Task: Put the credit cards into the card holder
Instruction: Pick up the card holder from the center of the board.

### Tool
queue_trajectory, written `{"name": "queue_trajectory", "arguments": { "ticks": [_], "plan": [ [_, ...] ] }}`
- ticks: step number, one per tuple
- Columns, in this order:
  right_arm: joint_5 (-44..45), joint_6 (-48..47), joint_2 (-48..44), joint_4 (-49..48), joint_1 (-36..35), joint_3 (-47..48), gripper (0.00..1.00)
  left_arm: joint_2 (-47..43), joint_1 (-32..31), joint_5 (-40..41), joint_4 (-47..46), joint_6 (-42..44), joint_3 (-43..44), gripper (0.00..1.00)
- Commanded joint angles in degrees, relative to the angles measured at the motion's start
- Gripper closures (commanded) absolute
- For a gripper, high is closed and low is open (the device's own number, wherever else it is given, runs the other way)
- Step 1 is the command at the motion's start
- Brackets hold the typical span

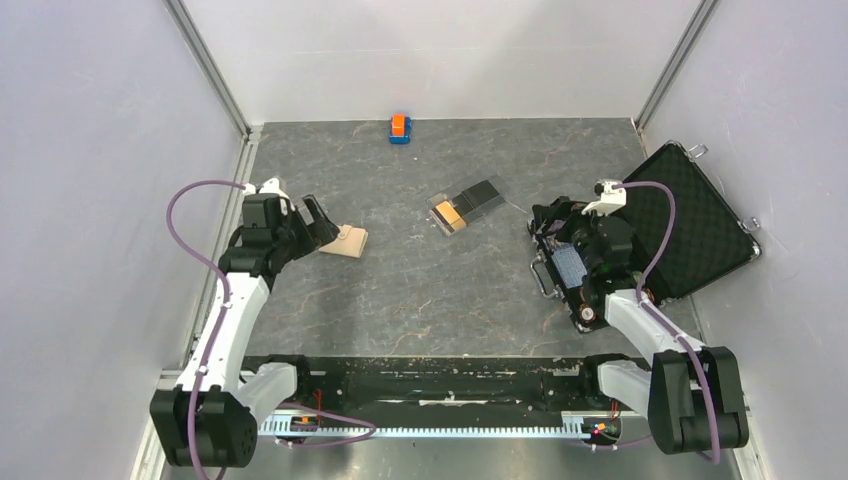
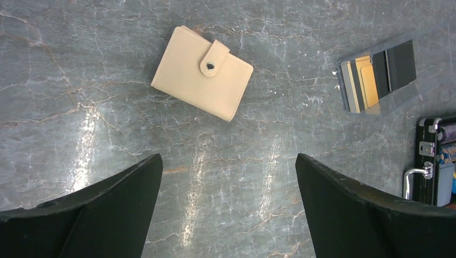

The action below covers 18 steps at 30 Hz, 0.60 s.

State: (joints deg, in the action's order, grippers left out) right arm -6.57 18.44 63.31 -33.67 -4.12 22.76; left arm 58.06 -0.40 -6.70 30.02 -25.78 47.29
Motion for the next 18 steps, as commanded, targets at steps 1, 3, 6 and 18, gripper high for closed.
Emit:
{"name": "queue_trajectory", "arguments": {
  "ticks": [1,3,6,18],
  "plan": [
    [-2.23,5.51,-2.54,4.49,0.18,1.25,0.02,-2.57,-0.04,1.41,3.24,-3.02,-0.03,0.0],
    [-4.71,9.25,-2.7,5.03,0.21,0.37,0.02,-3.03,-0.04,-0.57,3.38,-1.9,-1.01,0.0],
    [-11.31,12.52,-1.18,10.81,0.16,2.21,0.02,-3.43,-0.04,-5.13,2.69,-0.56,-2.23,0.0],
    [-16.67,10.94,-2.83,24.75,1.2,5.54,0.02,2.43,-0.04,-5.72,9.75,-0.85,-0.23,0.0]
  ]
}}
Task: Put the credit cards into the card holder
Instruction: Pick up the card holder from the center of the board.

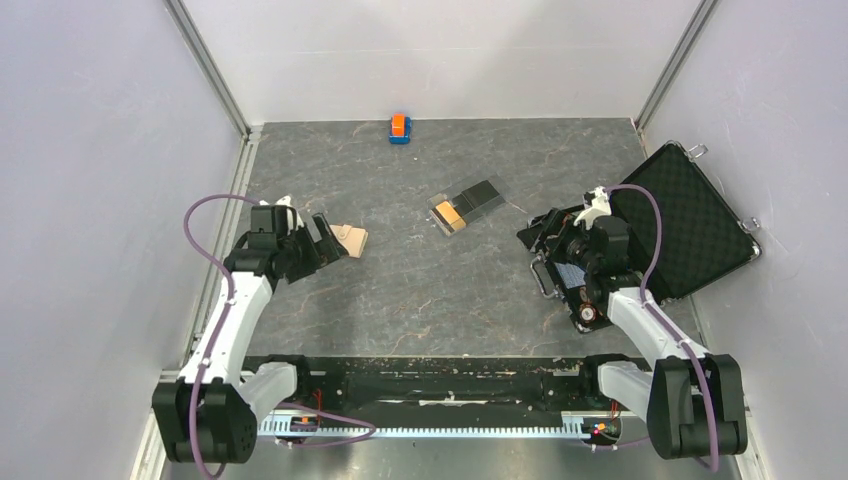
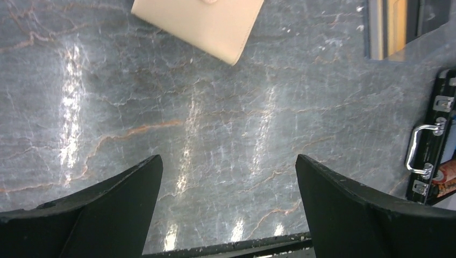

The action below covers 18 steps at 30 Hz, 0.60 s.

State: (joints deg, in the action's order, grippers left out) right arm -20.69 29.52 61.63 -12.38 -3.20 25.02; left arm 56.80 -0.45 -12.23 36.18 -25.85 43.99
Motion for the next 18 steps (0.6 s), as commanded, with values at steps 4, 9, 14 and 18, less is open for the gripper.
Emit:
{"name": "queue_trajectory", "arguments": {
  "ticks": [4,9,14,18],
  "plan": [
    [-2.84,-3.46,-0.19,8.32,0.26,4.98,0.02,8.95,0.01,2.62,5.31,-0.03,5.15,0.0],
    [-2.95,-6.76,-0.29,12.26,-0.33,5.48,0.02,18.67,0.01,5.2,6.89,1.91,8.92,0.0],
    [-0.96,-8.37,-0.37,14.96,-4.14,5.98,0.02,27.55,0.36,4.97,6.74,-0.16,12.52,0.0],
    [1.02,-8.33,1.25,15.11,-8.76,7.45,0.02,30.81,4.34,-2.96,0.78,-6.1,10.82,0.0]
  ]
}}
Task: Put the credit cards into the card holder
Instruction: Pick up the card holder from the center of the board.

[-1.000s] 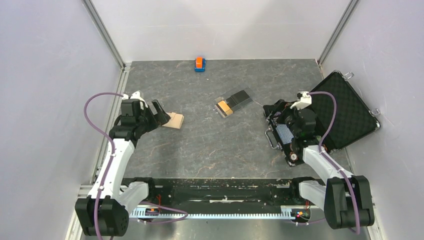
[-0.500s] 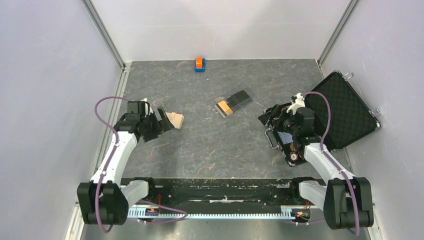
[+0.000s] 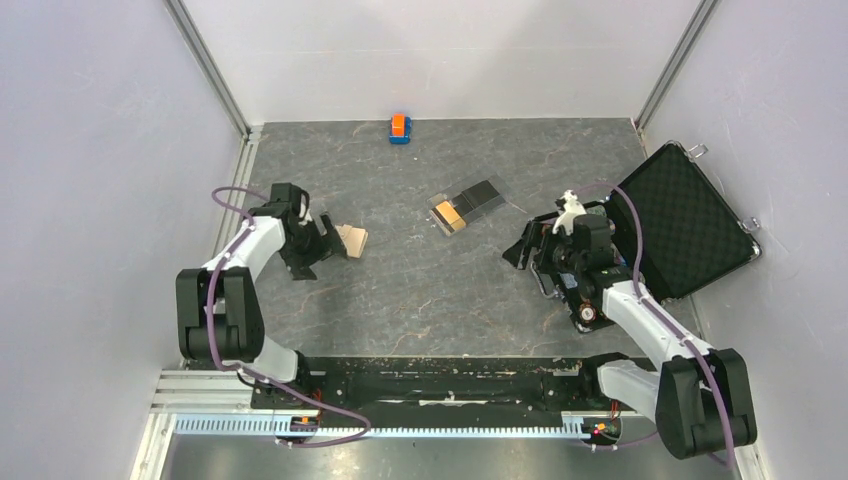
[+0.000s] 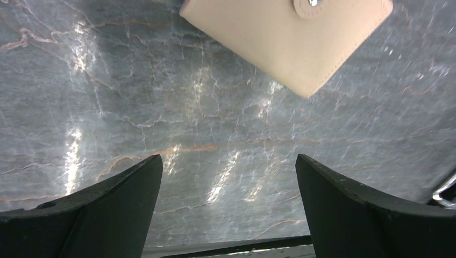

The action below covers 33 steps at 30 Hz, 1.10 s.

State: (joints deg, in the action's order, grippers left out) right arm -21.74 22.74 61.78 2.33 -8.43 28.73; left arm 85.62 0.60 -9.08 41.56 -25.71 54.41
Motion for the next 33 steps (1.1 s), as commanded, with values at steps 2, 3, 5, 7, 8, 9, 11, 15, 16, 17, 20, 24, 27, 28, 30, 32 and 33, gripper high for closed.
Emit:
{"name": "queue_trajectory", "arguments": {
  "ticks": [2,3,5,7,8,9,11,15,16,17,20,24,27,28,30,32,33],
  "plan": [
    [3.33,-1.57,1.56,0.09,-5.58,4.65,0.02,3.76,4.49,-9.53,-8.44,-9.56,-1.02,0.0],
    [4.08,-1.56,1.55,-0.31,-6.39,4.82,0.02,4.87,4.76,-10.62,-10.01,-10.8,-1.3,0.0],
    [4.72,-1.21,1.83,-1.31,-7.67,5.25,0.02,7.23,5.02,-11.43,-11.96,-13.17,-1.25,0.01],
    [4.55,-1.14,2.93,-1.58,-8.29,6.08,0.02,9.1,5.11,-11.58,-13.68,-15.18,-1.07,0.02],
    [4.28,-1.33,3.44,-1.7,-8.5,6.46,0.02,9.9,5.2,-11.57,-14.53,-15.81,-1.06,0.03],
    [4.15,-1.5,3.97,-1.7,-8.62,6.95,0.02,10.77,5.28,-11.45,-15.1,-16.45,-0.99,0.04],
    [3.97,-1.96,4.82,-1.71,-8.73,7.74,0.02,12.2,5.29,-10.72,-16.22,-17.68,-1.02,0.06],
    [3.28,-2.18,6.02,-1.89,-8.98,8.96,0.02,14.66,5.46,-11.0,-18.98,-19.86,-1.09,0.12],
    [3.06,-2.23,6.36,-3.01,-8.99,9.4,0.02,15.11,5.46,-11.11,-19.44,-19.9,-0.99,0.13],
    [2.78,-2.26,6.86,-3.38,-9.01,9.86,0.02,15.63,5.46,-11.14,-19.59,-19.79,-0.81,0.16],
    [2.49,-2.44,8.04,-3.46,-9.28,11.05,0.02,16.54,5.55,-10.93,-19.44,-18.93,-0.62,0.28],
    [3.01,-2.44,8.71,-3.15,-9.71,11.77,0.02,16.75,5.54,-10.17,-17.35,-15.99,-0.27,0.44],
    [3.11,-3.08,8.94,-2.48,-10.25,12.14,0.02,15.86,5.51,-9.63,-15.31,-12.65,-0.46,0.57],
    [3.19,-3.27,8.77,-2.48,-10.38,12.14,0.02,15.43,5.49,-9.33,-14.57,-11.52,-0.53,0.63],
    [3.08,-3.56,8.51,-1.37,-10.73,11.97,0.02,14.73,5.55,-8.95,-13.17,-9.65,-0.6,0.75],
    [2.83,-3.67,8.3,-0.75,-10.9,11.79,0.02,13.65,5.55,-9.17,-12.05,-8.14,-0.86,0.84],
    [2.76,-3.9,8.28,-0.49,-10.98,11.87,0.02,12.84,5.54,-9.57,-11.79,-7.51,-1.1,0.88]
  ]
}}
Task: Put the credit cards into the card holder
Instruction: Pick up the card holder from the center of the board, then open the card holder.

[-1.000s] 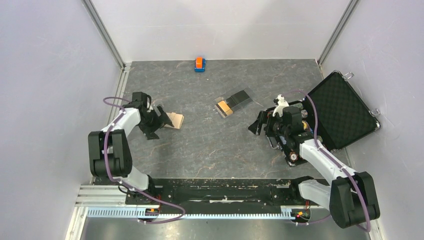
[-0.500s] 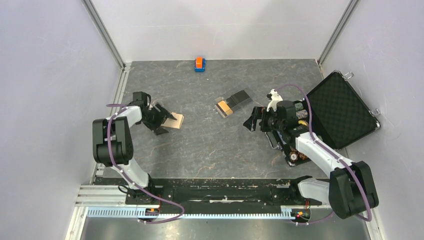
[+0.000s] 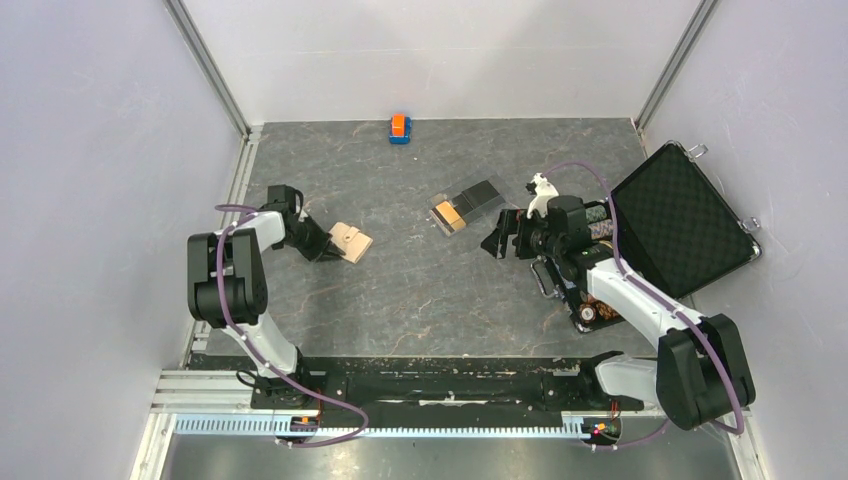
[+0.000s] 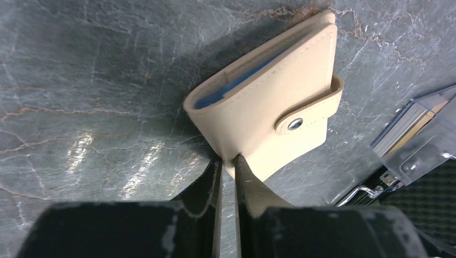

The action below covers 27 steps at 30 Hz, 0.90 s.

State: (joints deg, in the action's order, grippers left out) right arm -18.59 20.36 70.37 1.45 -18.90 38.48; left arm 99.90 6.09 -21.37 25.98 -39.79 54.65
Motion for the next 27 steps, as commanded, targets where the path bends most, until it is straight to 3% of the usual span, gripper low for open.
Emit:
{"name": "queue_trajectory", "arguments": {
  "ticks": [1,3,15,21,23,27],
  "plan": [
    [-0.48,-1.62,-0.28,0.68,-0.67,2.23,0.02,-2.2,0.06,2.28,3.89,7.09,-1.79,0.91],
    [-0.55,-2.02,-0.29,1.43,-0.89,2.68,0.02,-4.4,0.02,1.16,4.25,8.1,-2.71,0.97],
    [-4.77,-0.68,2.24,3.88,-3.95,6.87,0.02,-20.72,-1.98,-7.37,9.15,14.25,-8.37,0.98],
    [-11.0,6.59,3.6,-2.53,-6.52,5.38,0.02,-30.53,-5.37,-12.57,8.59,12.62,-12.56,0.98],
    [-13.13,9.83,3.86,-6.2,-7.37,3.99,0.02,-32.6,-9.17,-17.11,6.25,11.25,-14.23,0.98],
    [-17.78,18.03,3.52,-16.1,-9.07,-0.7,0.02,-36.05,-16.54,-18.82,3.43,9.82,-15.75,0.98]
  ]
}}
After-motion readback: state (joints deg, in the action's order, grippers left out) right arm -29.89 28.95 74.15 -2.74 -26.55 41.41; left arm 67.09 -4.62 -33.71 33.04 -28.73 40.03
